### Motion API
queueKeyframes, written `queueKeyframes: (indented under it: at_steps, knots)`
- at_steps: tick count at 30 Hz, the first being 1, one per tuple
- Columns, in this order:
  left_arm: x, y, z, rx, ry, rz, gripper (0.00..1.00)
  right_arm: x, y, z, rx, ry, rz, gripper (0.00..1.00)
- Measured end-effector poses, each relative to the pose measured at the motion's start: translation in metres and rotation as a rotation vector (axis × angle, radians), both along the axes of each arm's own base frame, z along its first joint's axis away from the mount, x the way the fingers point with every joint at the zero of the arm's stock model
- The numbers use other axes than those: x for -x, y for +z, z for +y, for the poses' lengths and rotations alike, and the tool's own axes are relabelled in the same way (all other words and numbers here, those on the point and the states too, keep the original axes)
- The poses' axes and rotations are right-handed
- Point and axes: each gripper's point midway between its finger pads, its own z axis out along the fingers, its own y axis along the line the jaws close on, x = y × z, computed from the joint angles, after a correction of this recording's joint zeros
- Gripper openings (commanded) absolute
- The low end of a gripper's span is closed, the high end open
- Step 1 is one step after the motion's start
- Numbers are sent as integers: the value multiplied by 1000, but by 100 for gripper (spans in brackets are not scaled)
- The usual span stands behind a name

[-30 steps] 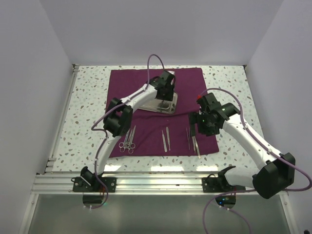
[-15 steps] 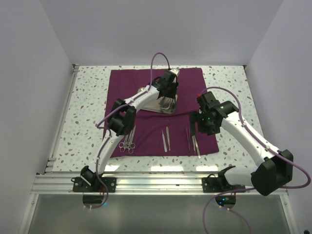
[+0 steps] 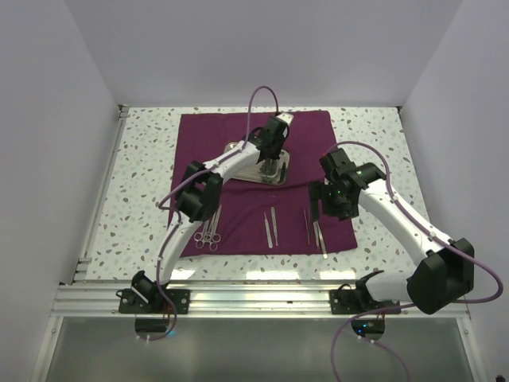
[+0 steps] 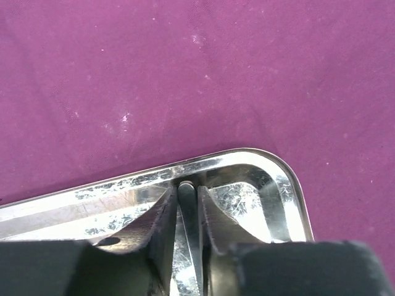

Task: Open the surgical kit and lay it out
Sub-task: Pick up the medical item from the container.

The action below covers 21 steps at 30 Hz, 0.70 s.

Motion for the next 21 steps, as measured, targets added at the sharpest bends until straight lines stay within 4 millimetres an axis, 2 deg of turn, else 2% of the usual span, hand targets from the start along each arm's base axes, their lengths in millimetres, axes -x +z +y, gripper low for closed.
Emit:
queueKeyframes:
  at_steps: [1,4,6,17,21]
  knots:
    - [0,0,1,-3,2,-1,16,0,0,0,0,-1,0,83]
    - [0,0,1,-4,3,0,10,-1,0,-1,-1,-4,-1,82]
    - [0,0,1,-4,3,1,0,-1,0,-1,-1,-4,-2,82]
    - [2,4,-1,72,-12,47,0,-2,0,0,-7,-5,-4,82]
    - [11,6,4,129,-18,106,0,-3,0,1,-17,-5,-4,82]
